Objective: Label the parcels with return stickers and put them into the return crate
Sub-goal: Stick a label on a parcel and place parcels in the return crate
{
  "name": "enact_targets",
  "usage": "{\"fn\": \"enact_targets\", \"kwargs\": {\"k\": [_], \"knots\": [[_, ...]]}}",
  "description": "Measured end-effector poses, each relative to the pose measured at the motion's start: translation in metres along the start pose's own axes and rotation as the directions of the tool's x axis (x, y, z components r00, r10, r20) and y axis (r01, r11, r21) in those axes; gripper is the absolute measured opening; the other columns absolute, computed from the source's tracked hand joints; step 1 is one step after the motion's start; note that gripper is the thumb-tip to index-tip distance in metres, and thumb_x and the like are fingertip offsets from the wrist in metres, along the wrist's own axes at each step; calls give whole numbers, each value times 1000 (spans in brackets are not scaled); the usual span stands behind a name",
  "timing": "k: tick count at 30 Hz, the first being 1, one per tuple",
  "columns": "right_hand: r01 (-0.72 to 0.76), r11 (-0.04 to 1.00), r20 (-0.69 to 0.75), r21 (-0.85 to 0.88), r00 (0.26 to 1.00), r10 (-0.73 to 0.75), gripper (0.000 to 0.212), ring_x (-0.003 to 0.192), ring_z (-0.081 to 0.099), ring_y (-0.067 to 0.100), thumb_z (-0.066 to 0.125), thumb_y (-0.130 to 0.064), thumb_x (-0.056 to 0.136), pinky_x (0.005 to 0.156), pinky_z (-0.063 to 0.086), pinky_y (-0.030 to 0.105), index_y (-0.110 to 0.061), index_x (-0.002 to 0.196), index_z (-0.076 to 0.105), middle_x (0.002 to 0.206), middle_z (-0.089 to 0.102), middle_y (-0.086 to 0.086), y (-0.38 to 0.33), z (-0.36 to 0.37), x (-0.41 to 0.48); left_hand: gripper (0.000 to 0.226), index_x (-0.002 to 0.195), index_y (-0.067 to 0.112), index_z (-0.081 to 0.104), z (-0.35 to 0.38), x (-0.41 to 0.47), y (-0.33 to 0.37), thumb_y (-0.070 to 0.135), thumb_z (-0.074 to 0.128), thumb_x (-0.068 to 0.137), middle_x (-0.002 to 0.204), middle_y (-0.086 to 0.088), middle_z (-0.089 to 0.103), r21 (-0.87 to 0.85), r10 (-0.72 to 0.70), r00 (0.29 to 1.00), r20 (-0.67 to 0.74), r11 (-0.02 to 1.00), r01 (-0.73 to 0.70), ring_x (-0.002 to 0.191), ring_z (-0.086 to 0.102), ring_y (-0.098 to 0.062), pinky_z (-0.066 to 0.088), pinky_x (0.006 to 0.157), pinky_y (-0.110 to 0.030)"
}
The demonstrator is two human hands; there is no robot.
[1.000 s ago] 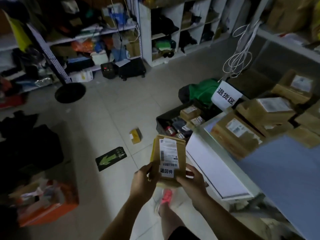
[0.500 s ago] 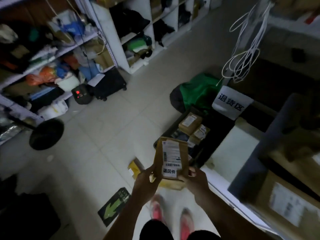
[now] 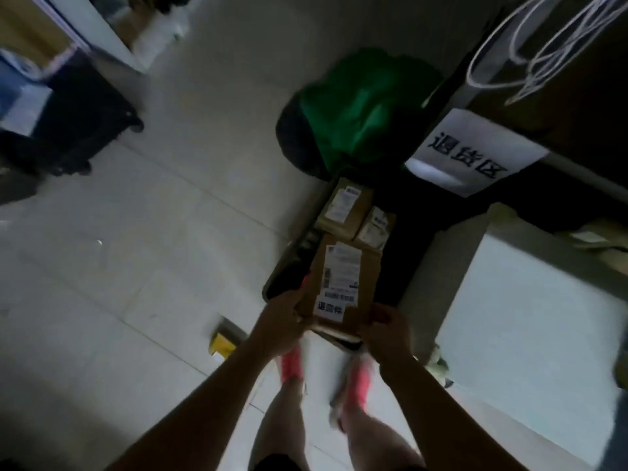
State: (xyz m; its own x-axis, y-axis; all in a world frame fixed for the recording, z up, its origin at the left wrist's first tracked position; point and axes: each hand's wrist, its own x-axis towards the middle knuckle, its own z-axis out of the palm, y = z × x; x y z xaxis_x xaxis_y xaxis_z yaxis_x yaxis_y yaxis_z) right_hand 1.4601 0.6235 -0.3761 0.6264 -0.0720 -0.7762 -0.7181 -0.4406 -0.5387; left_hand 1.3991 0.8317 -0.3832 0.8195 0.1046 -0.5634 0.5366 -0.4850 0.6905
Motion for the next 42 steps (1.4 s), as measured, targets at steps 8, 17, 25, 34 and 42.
{"fn": "enact_targets", "kwargs": {"k": [8, 17, 25, 34, 42], "knots": [[-69, 993, -51, 96, 996, 74, 57, 98, 73, 13, 93, -26, 72, 88, 61, 42, -17, 124, 69, 106, 77, -4, 82, 107, 193, 39, 131, 20, 58, 61, 165, -134, 16, 68, 94, 118, 13, 65, 43, -46, 999, -11, 998, 47, 110, 67, -13, 58, 93, -37], [72, 976, -27, -204, 996, -79, 53, 111, 66, 10, 89, -33, 77, 93, 49, 21, -18, 125, 71, 119, 73, -6, 122, 151, 312, 45, 140, 29, 53, 115, 252, -226, 21, 64, 98, 123, 13, 66, 7, -129, 988, -83, 992, 130, 113, 62, -5, 56, 90, -26], [116, 942, 144, -316, 987, -73, 52, 96, 60, 11, 79, -11, 86, 80, 51, 25, -17, 133, 60, 111, 58, -10, 94, 145, 287, 23, 124, 28, 60, 94, 244, -189, 29, 59, 101, 120, 11, 68, 119, -54, 986, -155, 990, 73, 107, 62, -5, 47, 84, -13], [297, 578, 138, -760, 943, -303, 55, 129, 53, 25, 71, -30, 91, 97, 50, 39, -26, 142, 48, 141, 52, 3, -58, 43, 134, 66, 158, 24, 28, -44, 147, -23, 47, 50, 100, 161, -7, 34, 768, 115, 992, -56, 639, -30, 143, 40, -30, 44, 104, -50], [321, 601, -68, -732, 843, -533, 50, 129, 52, 31, 67, -28, 89, 98, 51, 45, -26, 138, 55, 135, 59, 5, -176, -62, -45, 67, 153, 26, 32, -146, 21, 162, 50, 53, 95, 138, -7, 53, 893, 301, 952, -63, 442, -80, 117, 55, -31, 46, 87, -42]]}}
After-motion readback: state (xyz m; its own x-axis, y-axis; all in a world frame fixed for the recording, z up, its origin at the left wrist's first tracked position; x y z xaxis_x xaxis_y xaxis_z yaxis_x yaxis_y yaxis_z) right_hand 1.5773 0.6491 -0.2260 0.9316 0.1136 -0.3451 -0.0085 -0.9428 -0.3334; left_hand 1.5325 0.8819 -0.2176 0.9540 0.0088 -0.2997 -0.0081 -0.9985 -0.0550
